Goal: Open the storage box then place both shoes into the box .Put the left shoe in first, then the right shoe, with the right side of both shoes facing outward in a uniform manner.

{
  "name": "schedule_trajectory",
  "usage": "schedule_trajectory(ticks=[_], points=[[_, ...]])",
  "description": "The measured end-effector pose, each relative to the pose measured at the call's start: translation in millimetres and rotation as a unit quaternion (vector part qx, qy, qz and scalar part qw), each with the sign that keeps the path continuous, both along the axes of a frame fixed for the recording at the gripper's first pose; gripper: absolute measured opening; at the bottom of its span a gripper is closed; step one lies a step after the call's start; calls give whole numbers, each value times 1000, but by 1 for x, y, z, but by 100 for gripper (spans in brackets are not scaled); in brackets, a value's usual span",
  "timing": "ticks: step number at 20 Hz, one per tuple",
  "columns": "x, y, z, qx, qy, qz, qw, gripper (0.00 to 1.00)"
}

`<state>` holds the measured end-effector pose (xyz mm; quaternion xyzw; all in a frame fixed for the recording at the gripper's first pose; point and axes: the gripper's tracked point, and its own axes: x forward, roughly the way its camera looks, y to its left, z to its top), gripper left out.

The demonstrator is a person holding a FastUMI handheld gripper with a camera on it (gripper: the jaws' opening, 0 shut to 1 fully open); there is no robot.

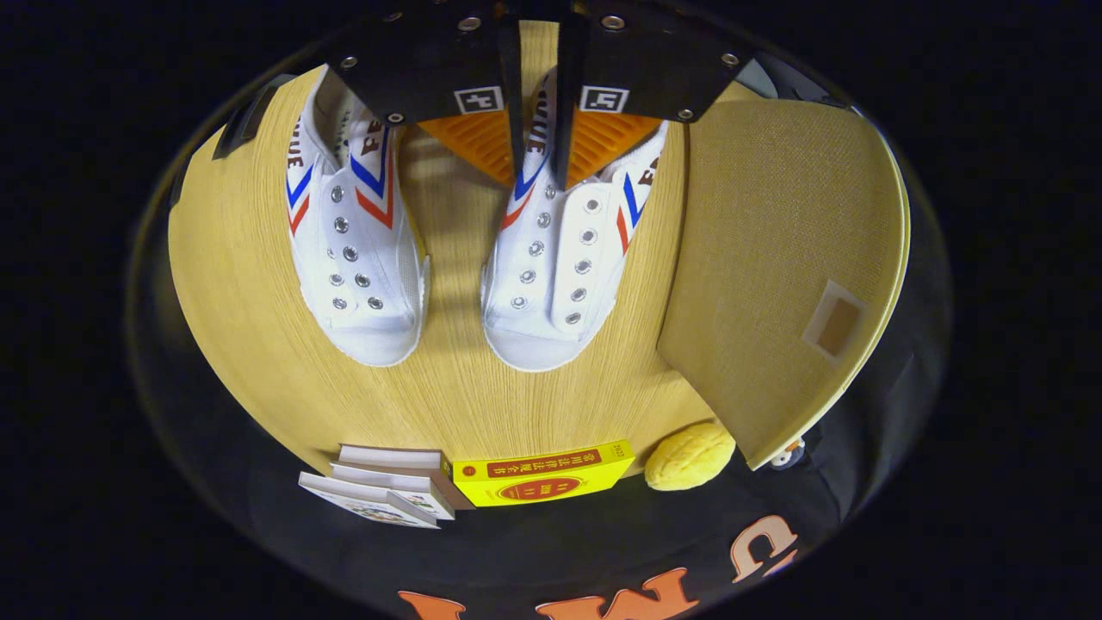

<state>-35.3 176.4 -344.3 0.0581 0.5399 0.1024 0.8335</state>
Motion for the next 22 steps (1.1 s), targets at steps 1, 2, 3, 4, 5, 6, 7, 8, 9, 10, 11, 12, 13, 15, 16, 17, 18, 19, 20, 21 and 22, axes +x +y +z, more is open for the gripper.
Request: schedule_trajectory(ticks=[1, 2, 3, 4, 5, 6, 7, 8, 9, 10, 11, 12, 13, 15, 16, 17, 18, 19, 20, 21, 22], points=[[-1, 1, -1, 9, 15, -5, 1000, 16], [-1, 1, -2, 17, 24, -4, 1000, 16], [0, 1, -1, 23, 25, 0, 999, 16], [0, 4, -2, 26, 12, 9, 1000, 16], [2, 2, 1, 27, -5, 12, 1000, 14], [4, 3, -2, 34, -19, 9, 999, 12], [4, 2, -2, 49, -17, -6, 999, 7], [3, 2, -2, 71, -5, -28, 997, 5], [3, 3, -4, 98, 12, -51, 994, 1], [4, 3, -2, 127, 23, -66, 989, 1], [4, 7, 0, 162, 34, -72, 984, 0], [6, 11, 7, 206, 32, -82, 975, 0], [9, 14, 13, 242, 31, -96, 965, 0], [15, 14, 22, 284, 23, -118, 951, 0], [17, 15, 26, 298, 19, -121, 947, 0], [19, 17, 32, 312, 17, -125, 942, 0], [20, 19, 37, 326, 17, -131, 936, 0], [22, 19, 44, 334, 15, -133, 933, 0], [24, 18, 53, 338, 12, -133, 932, 0], [26, 18, 61, 337, 7, -130, 932, 0], [27, 18, 71, 337, 0, -126, 933, 0]])
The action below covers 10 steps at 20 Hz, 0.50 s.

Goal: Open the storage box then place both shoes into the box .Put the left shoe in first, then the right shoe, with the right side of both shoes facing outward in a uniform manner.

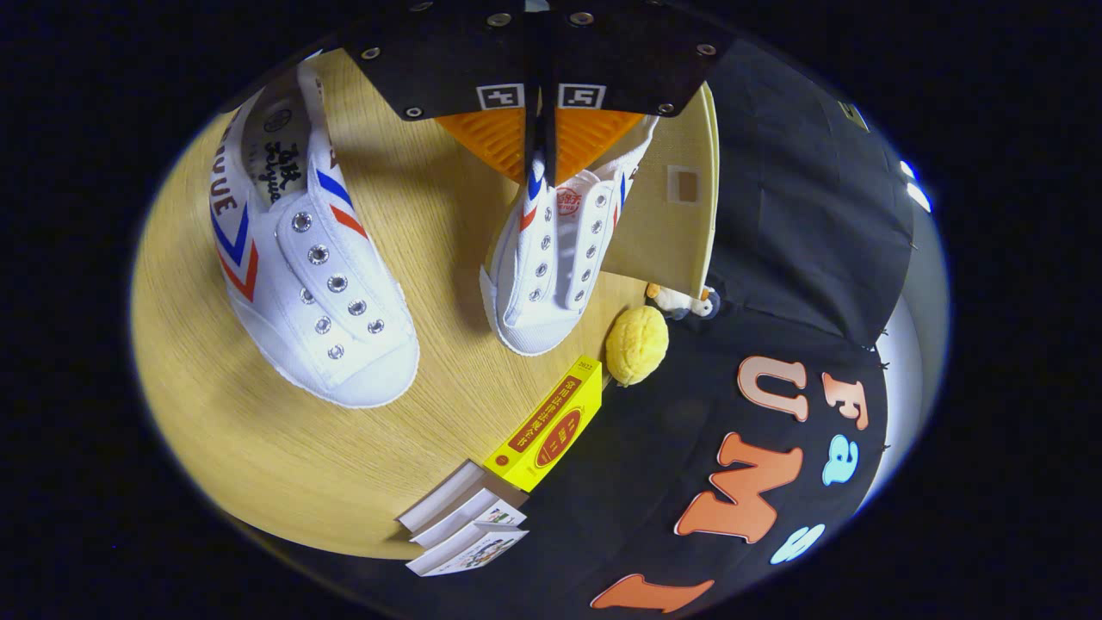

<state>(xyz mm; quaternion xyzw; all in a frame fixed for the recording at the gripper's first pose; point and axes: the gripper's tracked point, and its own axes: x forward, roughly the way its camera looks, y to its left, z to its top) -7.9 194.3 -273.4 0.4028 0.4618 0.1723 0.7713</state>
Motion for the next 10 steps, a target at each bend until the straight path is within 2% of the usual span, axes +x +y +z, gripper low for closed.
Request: schedule_trajectory(ticks=[6, 10], points=[[15, 5, 84, 24, -58, 1, 998, 0], [17, 27, 131, 22, -95, 23, 995, 0]])
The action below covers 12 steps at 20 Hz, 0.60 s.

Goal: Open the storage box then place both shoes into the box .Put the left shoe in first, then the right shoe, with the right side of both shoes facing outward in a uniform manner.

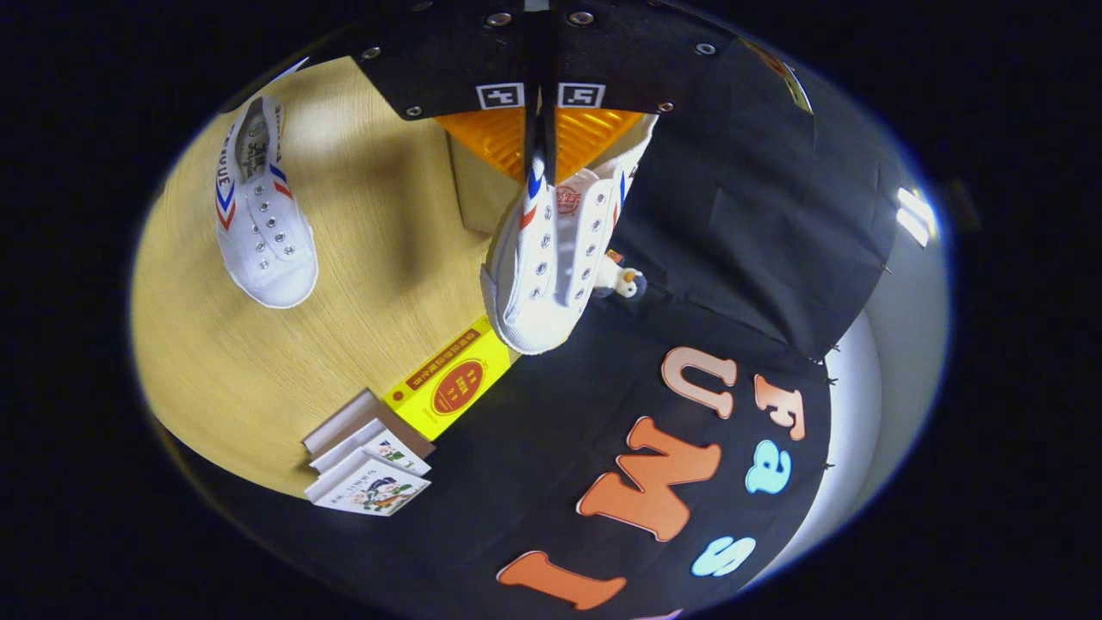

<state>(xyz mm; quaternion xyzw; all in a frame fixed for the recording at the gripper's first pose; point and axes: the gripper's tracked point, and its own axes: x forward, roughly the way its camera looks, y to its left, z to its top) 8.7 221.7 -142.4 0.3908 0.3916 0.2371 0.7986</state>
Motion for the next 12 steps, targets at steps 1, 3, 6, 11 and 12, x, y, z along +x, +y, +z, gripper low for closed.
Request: schedule_trajectory(ticks=[1, 3, 6, 11, 12], points=[[-1, 9, 8, -2, -5, 7, 1000, 0], [-5, 28, 17, -16, -16, 22, 1000, 0], [-14, 61, 15, -43, -21, 47, 998, 0], [-28, 119, 2, -78, -22, 84, 993, 0], [-30, 130, -3, -85, -20, 90, 992, 0]])
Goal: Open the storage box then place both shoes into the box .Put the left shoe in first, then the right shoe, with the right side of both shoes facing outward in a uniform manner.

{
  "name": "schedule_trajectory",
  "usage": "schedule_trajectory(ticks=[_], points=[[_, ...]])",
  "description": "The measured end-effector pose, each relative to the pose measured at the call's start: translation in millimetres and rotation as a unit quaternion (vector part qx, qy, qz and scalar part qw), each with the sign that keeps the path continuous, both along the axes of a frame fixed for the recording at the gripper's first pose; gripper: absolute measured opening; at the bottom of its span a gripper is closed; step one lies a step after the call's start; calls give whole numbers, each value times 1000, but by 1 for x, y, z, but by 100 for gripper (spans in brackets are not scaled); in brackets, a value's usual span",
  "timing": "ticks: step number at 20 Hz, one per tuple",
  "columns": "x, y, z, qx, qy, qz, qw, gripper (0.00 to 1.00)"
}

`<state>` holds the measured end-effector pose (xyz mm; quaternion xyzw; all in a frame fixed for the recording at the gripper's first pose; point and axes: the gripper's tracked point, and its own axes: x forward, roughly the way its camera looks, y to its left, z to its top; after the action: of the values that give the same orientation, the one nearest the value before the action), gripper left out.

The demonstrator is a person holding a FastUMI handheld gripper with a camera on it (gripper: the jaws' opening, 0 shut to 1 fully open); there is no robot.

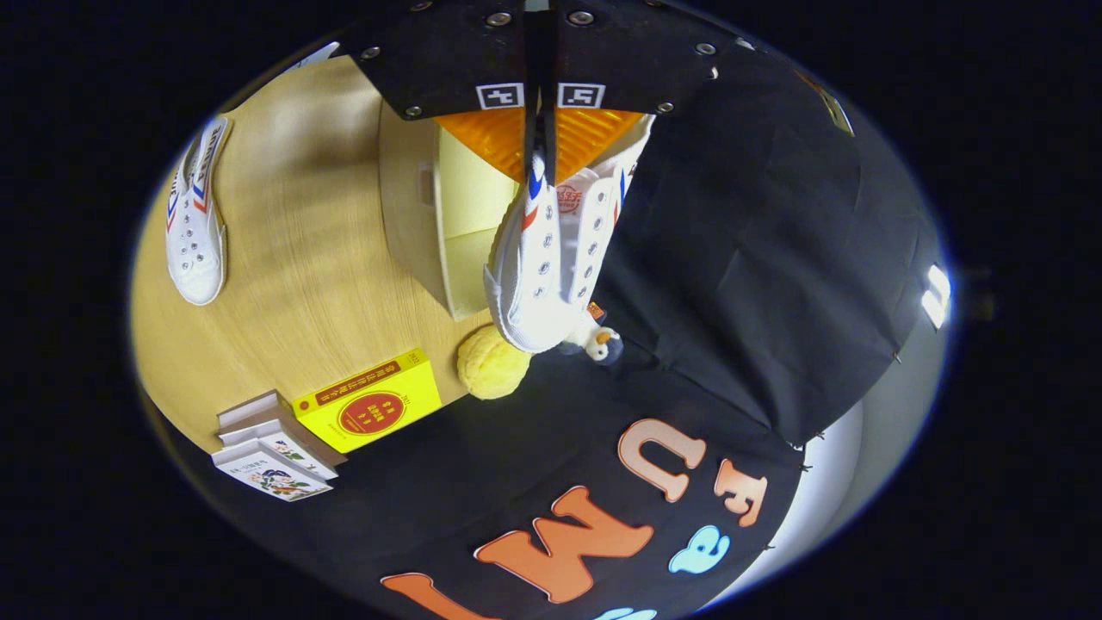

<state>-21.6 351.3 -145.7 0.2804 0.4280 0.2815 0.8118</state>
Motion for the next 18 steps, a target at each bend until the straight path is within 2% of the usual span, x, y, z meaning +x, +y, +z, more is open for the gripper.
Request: schedule_trajectory(ticks=[7, 13, 18], points=[[-7, 49, -53, -78, 19, 14, 997, 0], [-4, 65, -73, -127, 15, 15, 992, 0], [-11, 70, -84, -134, 21, 31, 990, 0]])
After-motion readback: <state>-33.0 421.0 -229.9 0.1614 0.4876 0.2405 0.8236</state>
